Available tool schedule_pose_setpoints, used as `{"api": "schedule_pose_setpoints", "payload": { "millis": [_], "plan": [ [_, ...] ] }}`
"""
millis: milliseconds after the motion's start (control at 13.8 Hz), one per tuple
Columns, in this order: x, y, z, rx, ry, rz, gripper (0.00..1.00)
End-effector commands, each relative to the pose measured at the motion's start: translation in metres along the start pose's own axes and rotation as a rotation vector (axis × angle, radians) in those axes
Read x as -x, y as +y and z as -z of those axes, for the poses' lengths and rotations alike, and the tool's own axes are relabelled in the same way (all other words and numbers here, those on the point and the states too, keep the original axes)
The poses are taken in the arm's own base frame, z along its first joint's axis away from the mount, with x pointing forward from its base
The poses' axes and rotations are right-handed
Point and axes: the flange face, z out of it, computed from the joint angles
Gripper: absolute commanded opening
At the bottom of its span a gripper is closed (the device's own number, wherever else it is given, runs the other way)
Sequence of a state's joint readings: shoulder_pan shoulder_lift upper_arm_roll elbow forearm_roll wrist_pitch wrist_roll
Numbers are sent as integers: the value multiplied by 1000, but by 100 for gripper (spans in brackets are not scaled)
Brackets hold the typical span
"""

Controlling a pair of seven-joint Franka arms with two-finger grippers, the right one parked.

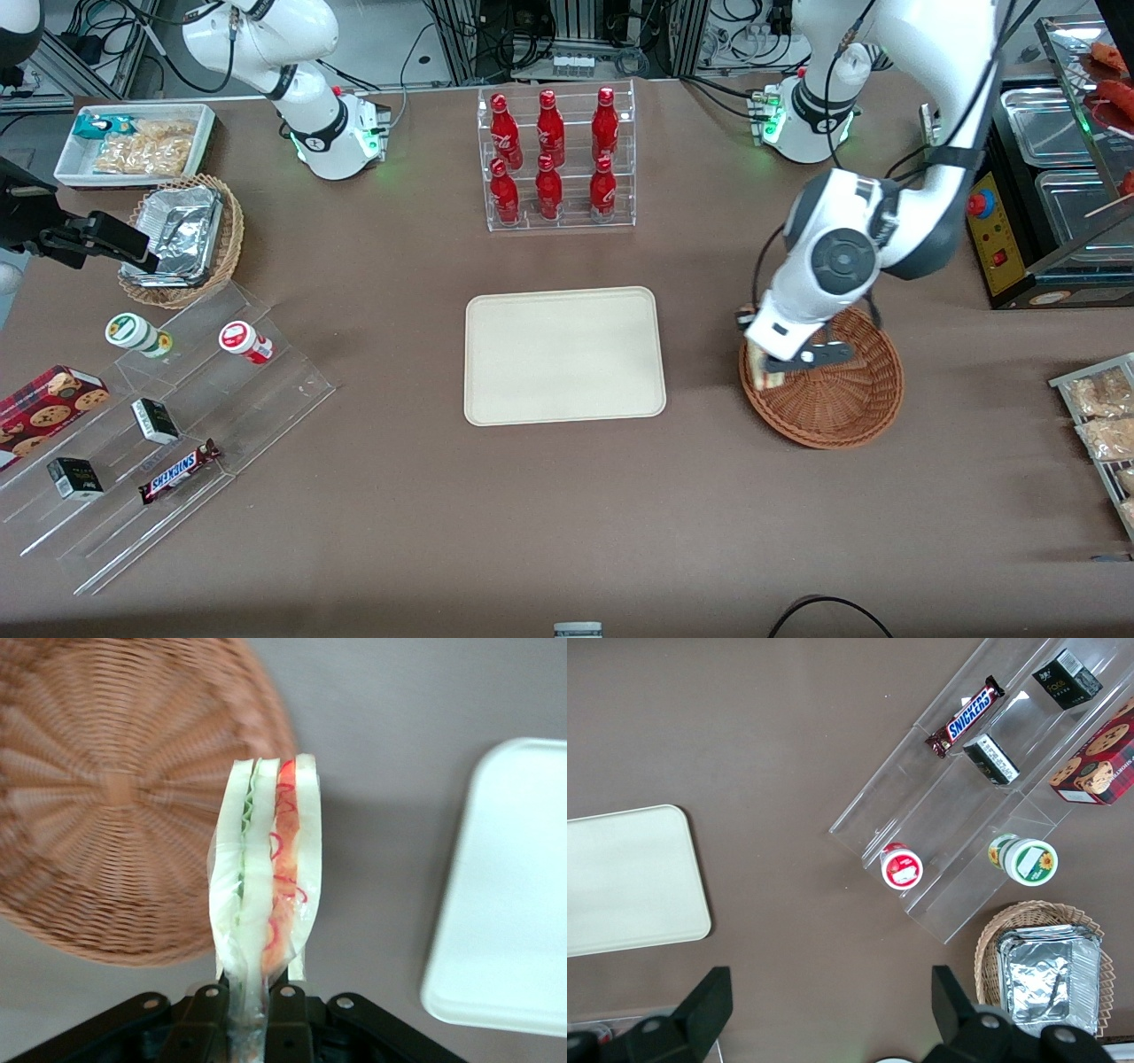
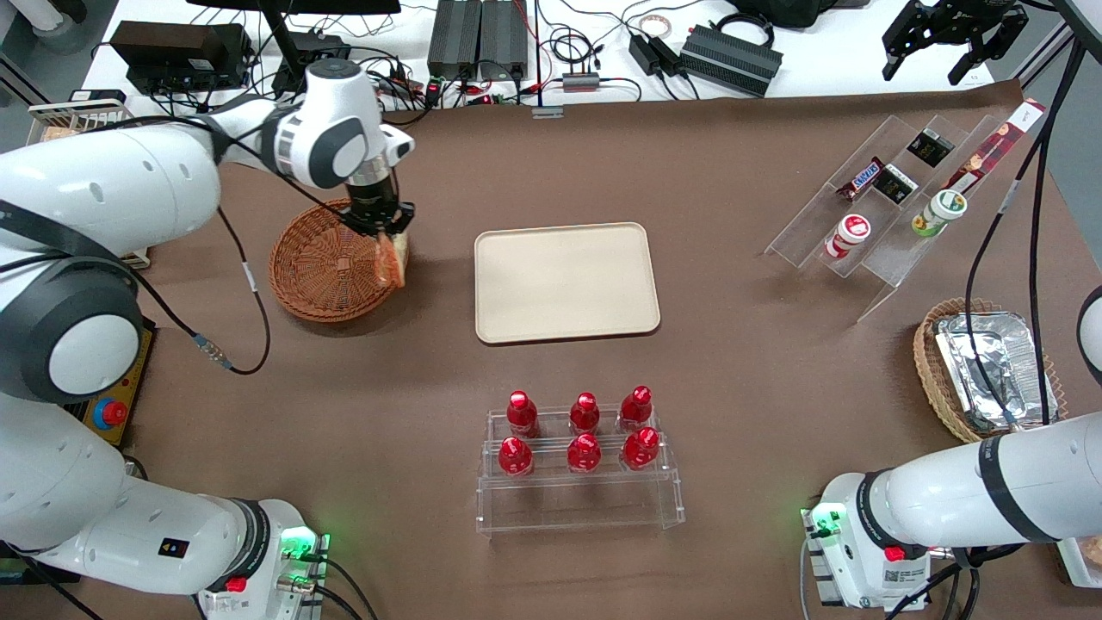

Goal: Place sandwich from basket to tray
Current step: 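Lift the sandwich and carry it over the cream tray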

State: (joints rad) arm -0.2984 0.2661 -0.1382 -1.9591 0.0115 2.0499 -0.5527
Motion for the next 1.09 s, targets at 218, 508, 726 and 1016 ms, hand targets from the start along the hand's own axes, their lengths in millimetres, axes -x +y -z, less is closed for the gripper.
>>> {"api": "schedule_pose_setpoints", "payload": {
  "millis": [218, 508, 726, 1016],
  "plan": [
    [9, 126, -1, 49, 11, 27, 8],
    [30, 199, -16, 60, 19, 64, 8],
    [34, 240, -27, 96, 41, 97, 8],
    [46, 280, -51, 152, 77, 120, 8]
  ]
}}
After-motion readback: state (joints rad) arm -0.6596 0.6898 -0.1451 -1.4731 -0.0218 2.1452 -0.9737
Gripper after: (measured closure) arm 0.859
